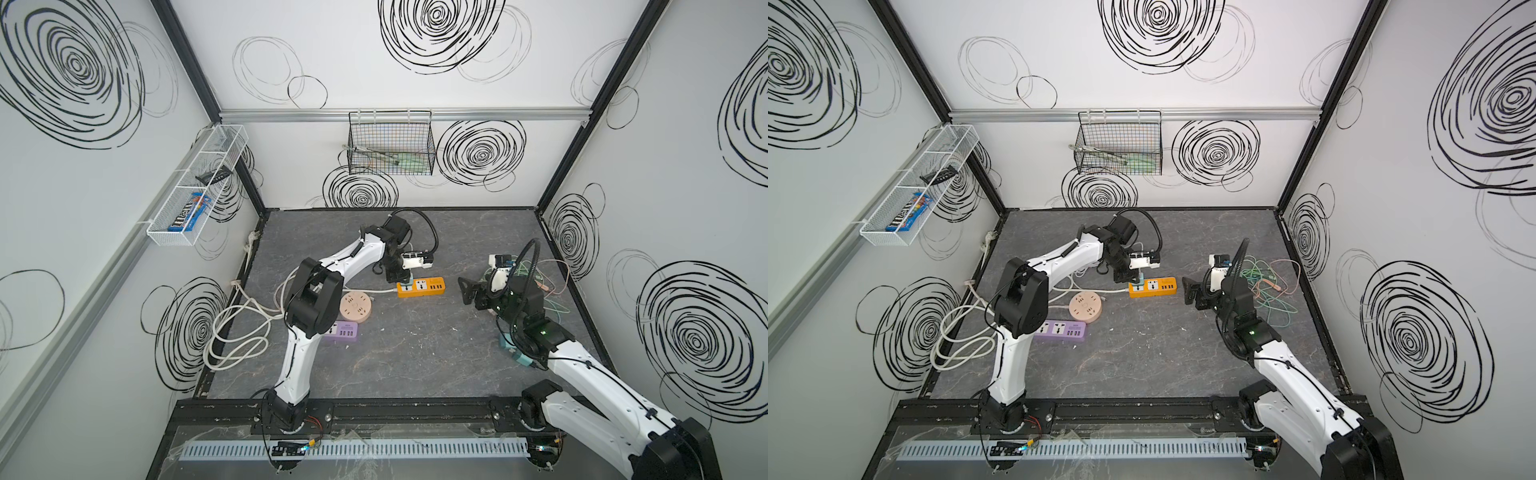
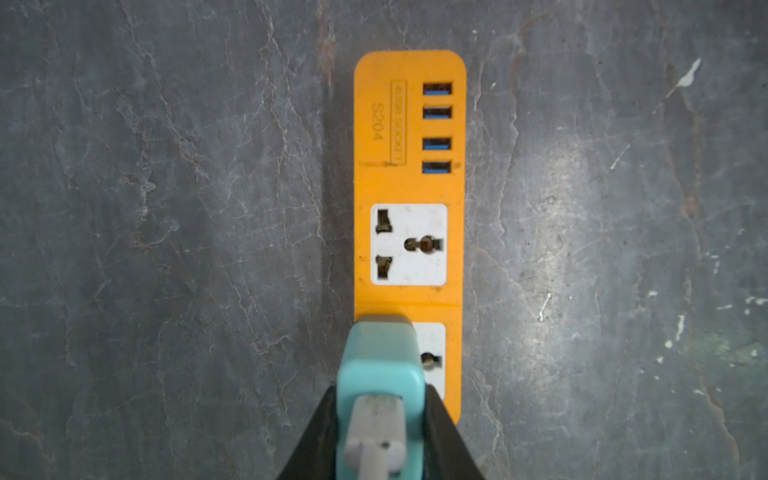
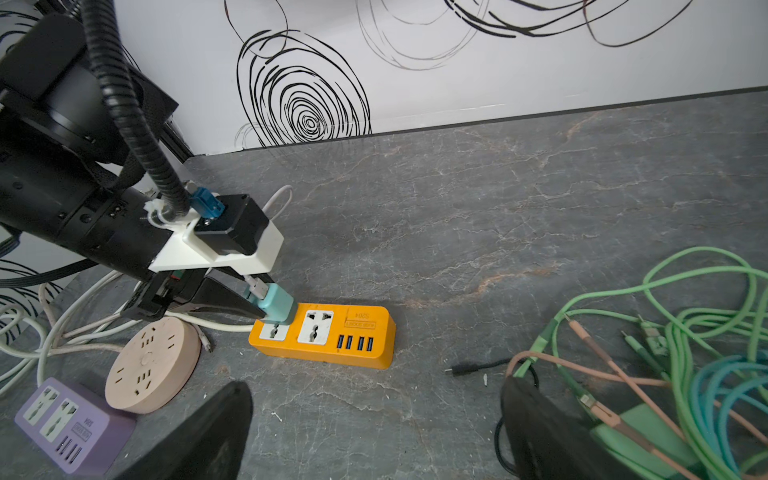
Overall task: Insert the plug
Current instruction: 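Lower the teal charger with the left gripper into the yellow strip's socket, then open the left gripper and lift it while the right gripper moves to the cable pile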
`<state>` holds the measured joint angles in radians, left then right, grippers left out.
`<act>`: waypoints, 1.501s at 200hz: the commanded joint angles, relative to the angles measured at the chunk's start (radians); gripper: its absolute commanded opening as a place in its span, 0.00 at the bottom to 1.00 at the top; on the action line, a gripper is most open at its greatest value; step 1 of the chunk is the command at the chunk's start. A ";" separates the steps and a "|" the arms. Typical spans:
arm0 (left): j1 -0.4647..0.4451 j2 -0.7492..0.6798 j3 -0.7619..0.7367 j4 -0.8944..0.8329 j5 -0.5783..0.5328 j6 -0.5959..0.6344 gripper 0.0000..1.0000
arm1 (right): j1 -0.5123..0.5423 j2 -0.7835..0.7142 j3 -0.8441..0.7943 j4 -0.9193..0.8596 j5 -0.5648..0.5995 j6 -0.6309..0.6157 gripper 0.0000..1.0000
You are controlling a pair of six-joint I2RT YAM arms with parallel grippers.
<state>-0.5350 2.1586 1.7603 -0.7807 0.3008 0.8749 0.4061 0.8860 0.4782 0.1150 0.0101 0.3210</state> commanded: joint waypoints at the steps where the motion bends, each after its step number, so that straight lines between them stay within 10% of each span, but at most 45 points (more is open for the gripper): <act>1: 0.005 0.049 -0.098 0.051 -0.048 0.003 0.36 | -0.005 0.010 0.036 -0.012 -0.010 0.007 0.97; 11: 0.009 0.022 -0.104 0.058 -0.025 0.003 0.53 | -0.006 0.013 0.038 -0.013 -0.009 0.007 0.97; 16: 0.013 0.005 -0.106 0.060 -0.007 0.002 0.99 | -0.006 0.014 0.040 -0.014 -0.009 0.007 0.97; 98: 0.043 -0.315 -0.417 0.342 0.077 -0.180 0.96 | -0.006 0.033 0.020 -0.008 0.094 0.007 0.97; 152: 0.069 -0.588 -0.744 0.870 0.050 -0.437 0.96 | -0.006 0.160 0.103 -0.133 0.335 0.156 0.97; 206: -0.006 -0.789 -0.979 1.352 -0.217 -0.874 0.96 | -0.027 0.280 0.171 -0.226 0.222 0.142 0.97; 300: 0.021 -0.993 -1.063 1.266 -0.496 -1.070 0.96 | -0.196 0.449 0.189 -0.303 0.129 0.181 0.97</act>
<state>-0.5476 1.2098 0.7177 0.4370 -0.1280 -0.0715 0.2417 1.3167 0.6334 -0.1474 0.1745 0.4973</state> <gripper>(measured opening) 0.961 0.975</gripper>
